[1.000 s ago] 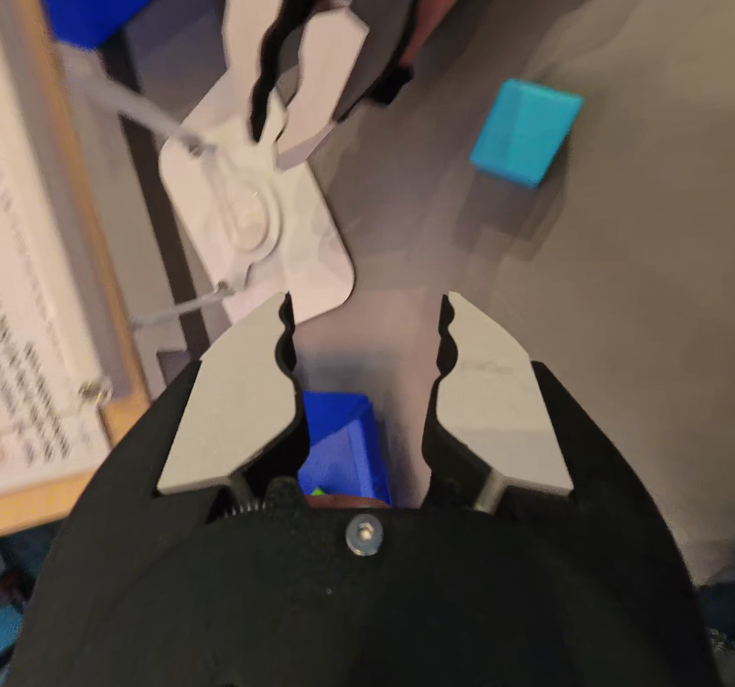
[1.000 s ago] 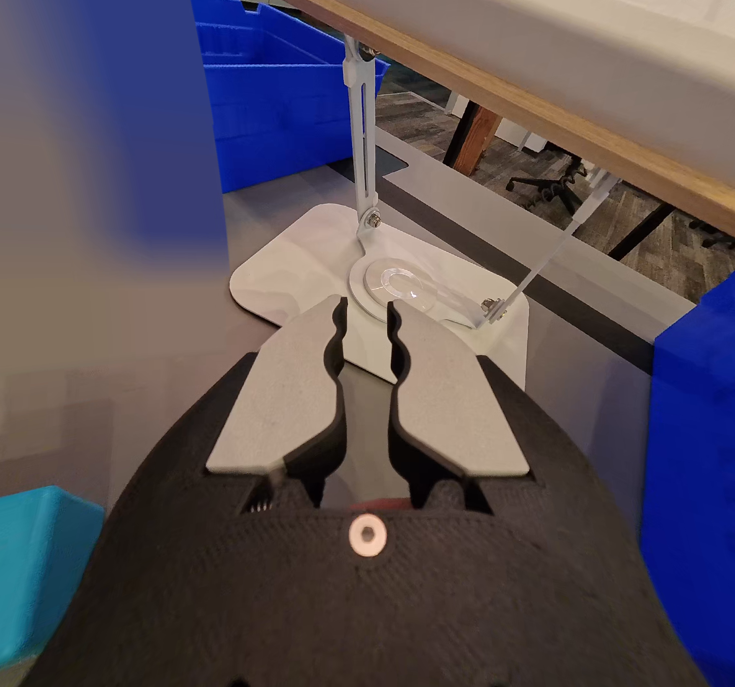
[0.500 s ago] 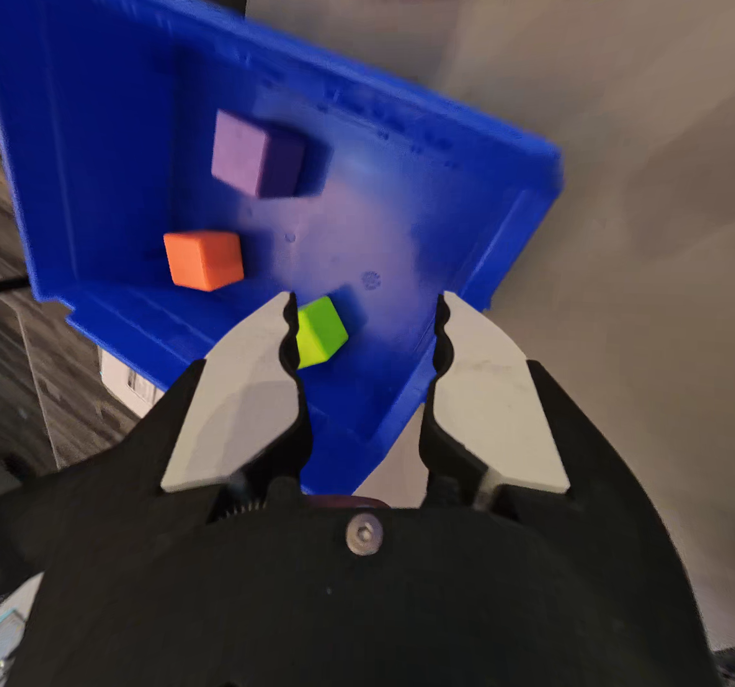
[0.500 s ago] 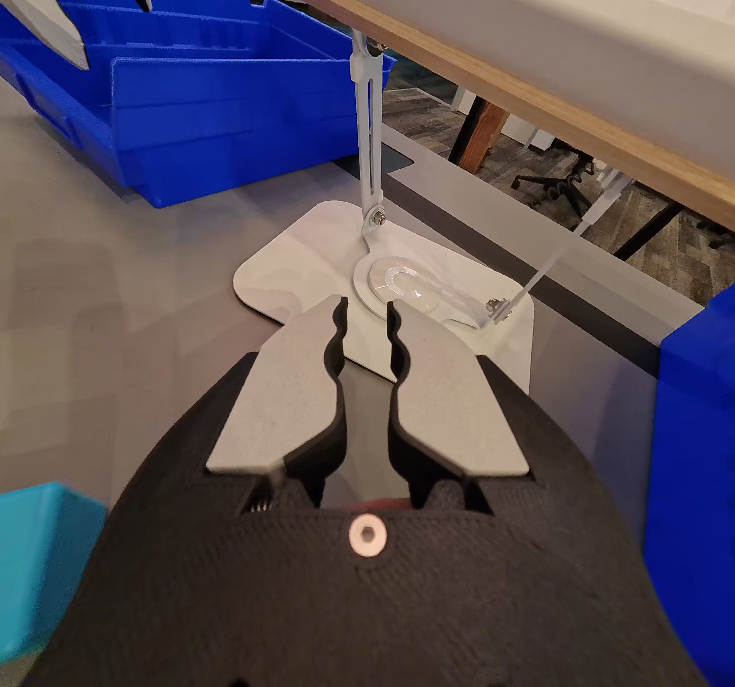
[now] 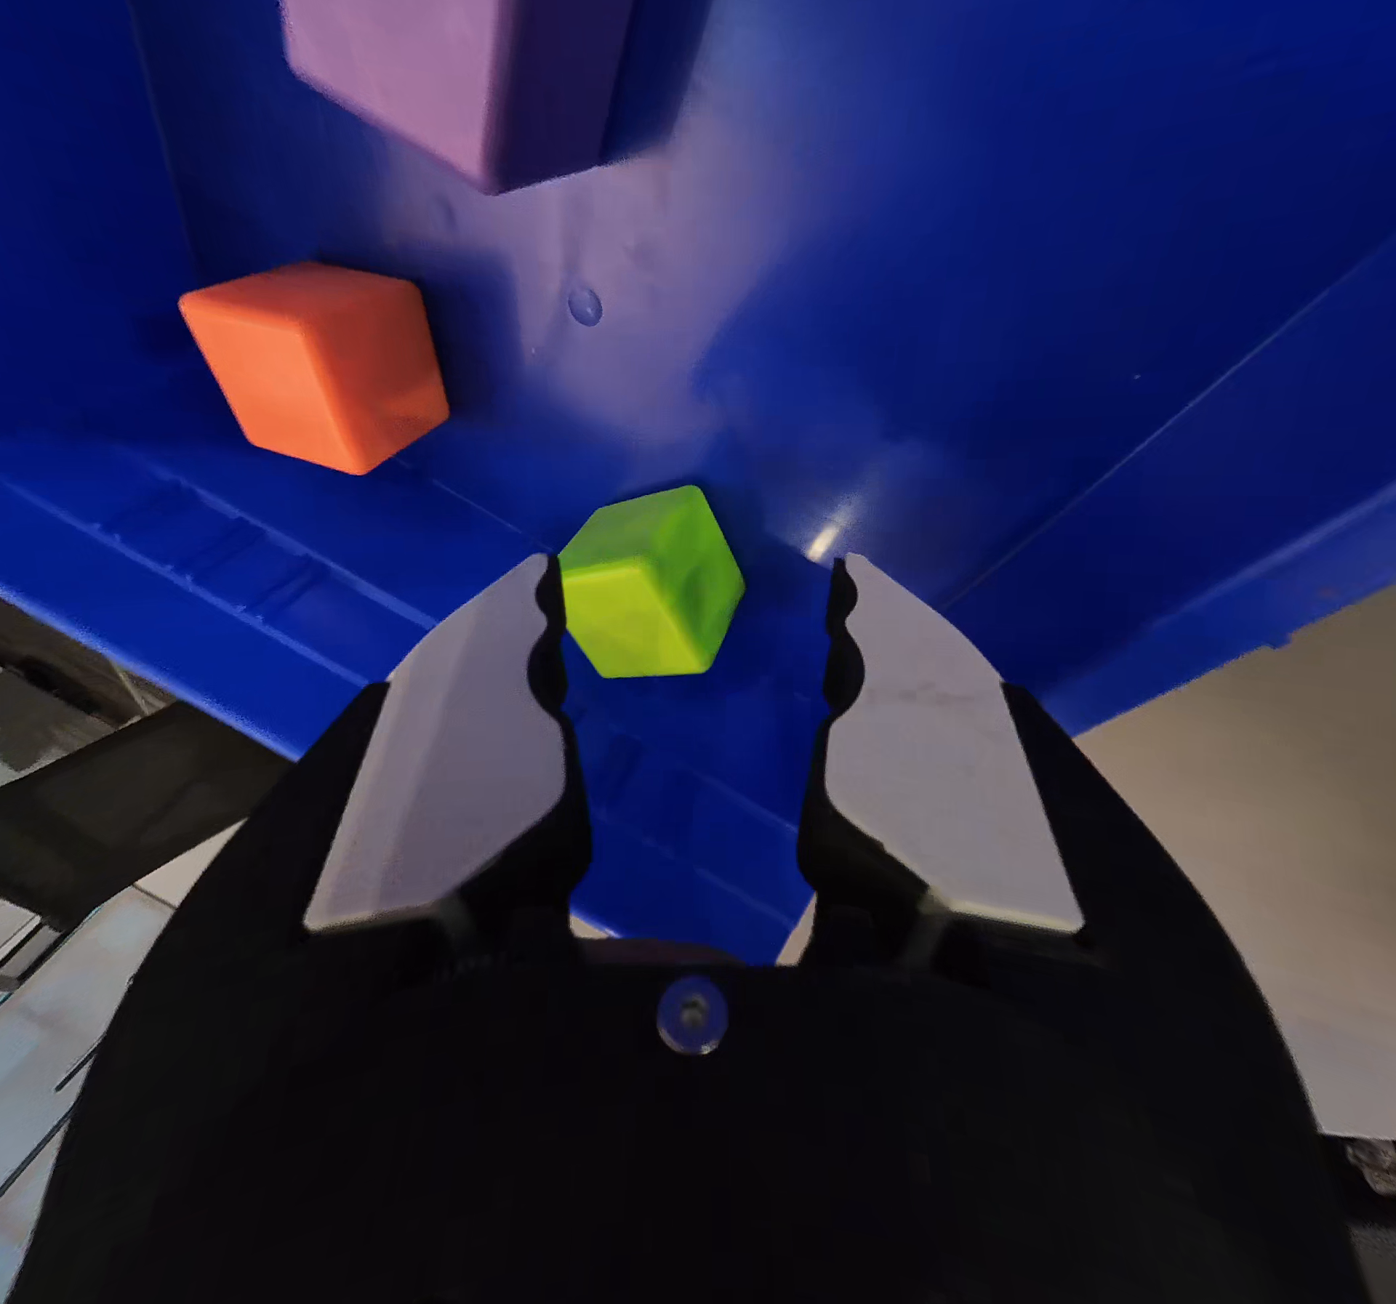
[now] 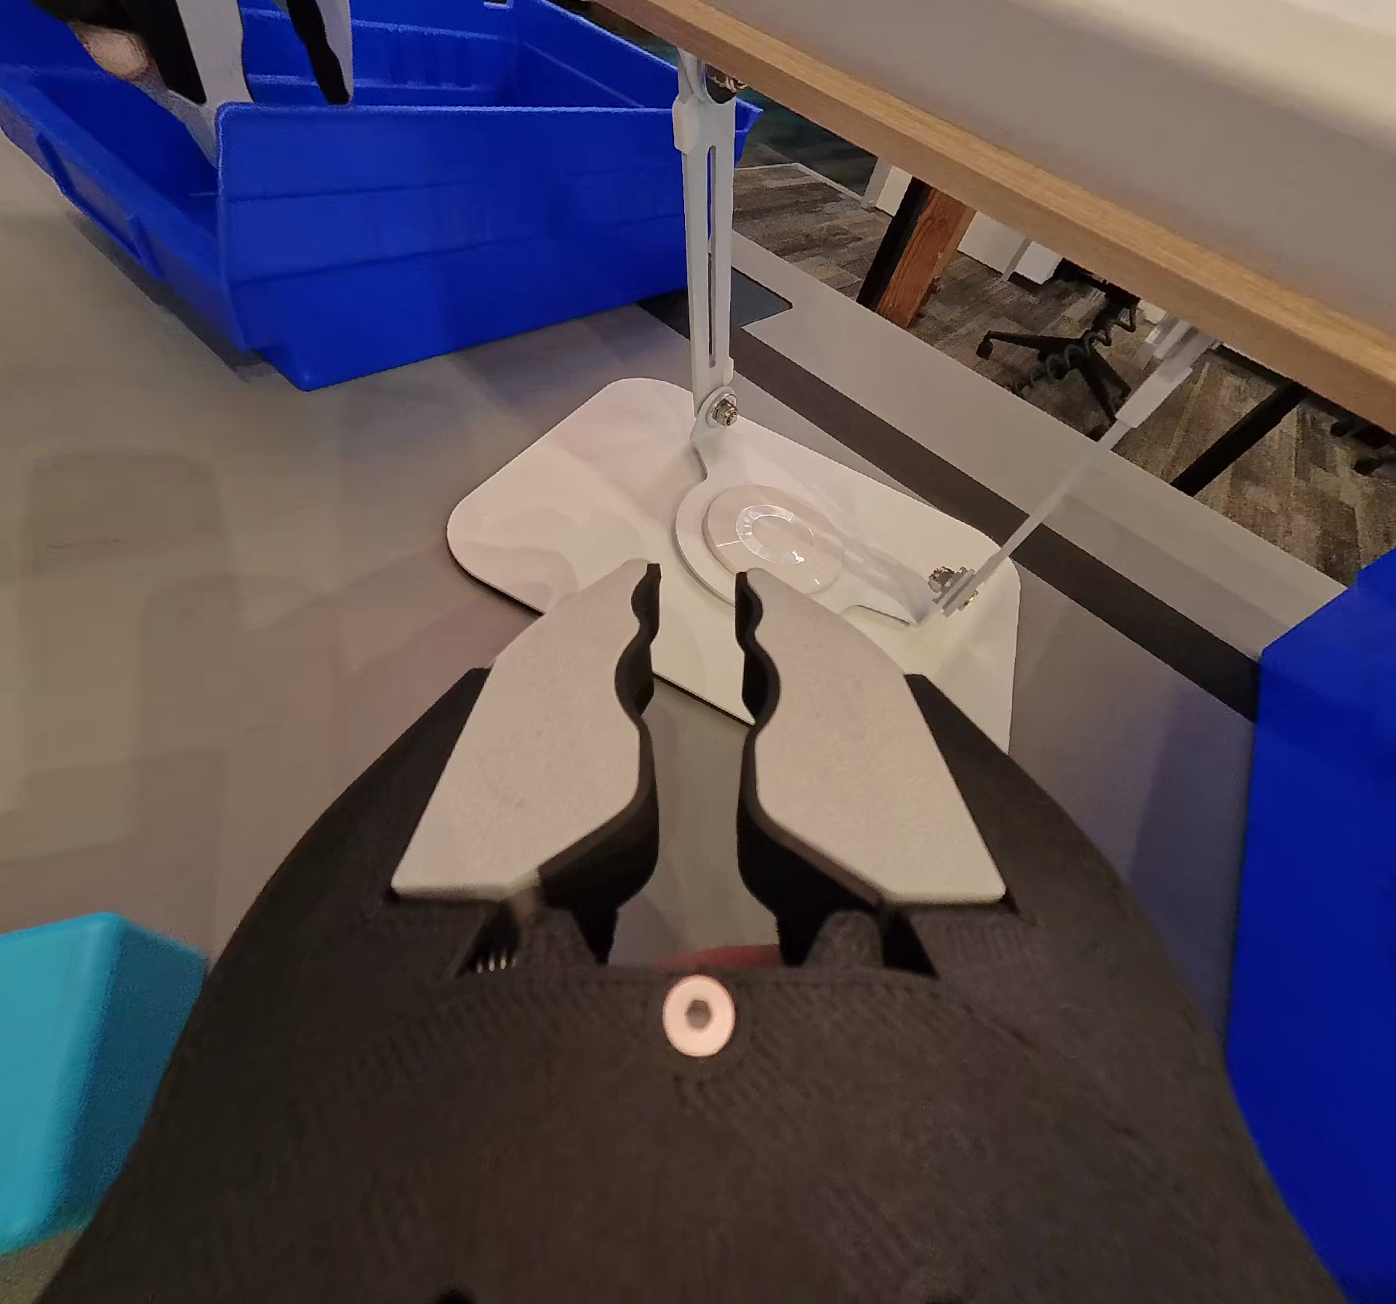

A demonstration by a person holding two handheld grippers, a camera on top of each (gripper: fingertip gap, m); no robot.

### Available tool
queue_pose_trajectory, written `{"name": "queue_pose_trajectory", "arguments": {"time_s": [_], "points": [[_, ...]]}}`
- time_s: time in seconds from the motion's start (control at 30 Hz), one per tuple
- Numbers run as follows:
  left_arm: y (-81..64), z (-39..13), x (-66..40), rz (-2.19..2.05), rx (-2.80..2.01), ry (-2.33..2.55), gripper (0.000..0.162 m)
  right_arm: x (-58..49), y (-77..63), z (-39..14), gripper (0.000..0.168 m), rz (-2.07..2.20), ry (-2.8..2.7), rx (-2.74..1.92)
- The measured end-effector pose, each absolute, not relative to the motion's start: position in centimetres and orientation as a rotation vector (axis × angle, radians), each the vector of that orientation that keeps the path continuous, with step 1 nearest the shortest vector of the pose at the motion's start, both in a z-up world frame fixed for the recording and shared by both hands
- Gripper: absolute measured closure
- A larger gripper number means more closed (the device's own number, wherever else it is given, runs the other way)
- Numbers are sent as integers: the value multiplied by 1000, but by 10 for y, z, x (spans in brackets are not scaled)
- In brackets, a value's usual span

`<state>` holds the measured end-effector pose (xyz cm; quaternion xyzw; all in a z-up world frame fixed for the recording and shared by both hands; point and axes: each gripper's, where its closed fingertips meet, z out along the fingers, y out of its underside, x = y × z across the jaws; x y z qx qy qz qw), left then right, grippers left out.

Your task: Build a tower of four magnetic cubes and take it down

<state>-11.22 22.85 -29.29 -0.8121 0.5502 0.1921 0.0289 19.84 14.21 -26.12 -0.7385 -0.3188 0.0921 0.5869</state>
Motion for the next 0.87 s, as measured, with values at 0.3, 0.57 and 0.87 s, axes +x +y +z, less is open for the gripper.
{"name": "queue_pose_trajectory", "arguments": {"time_s": [0.3,0.57,0.87], "points": [[233,-314,-130,747,-2581,1740,96,197,142,-262,149,215,-751,-1721],[241,-318,-141,830,-2593,1726,96,196,142,-262,149,213,-760,-1720],[242,-321,-147,859,-2627,1753,110,195,142,-263,149,214,-766,-1722]]}}
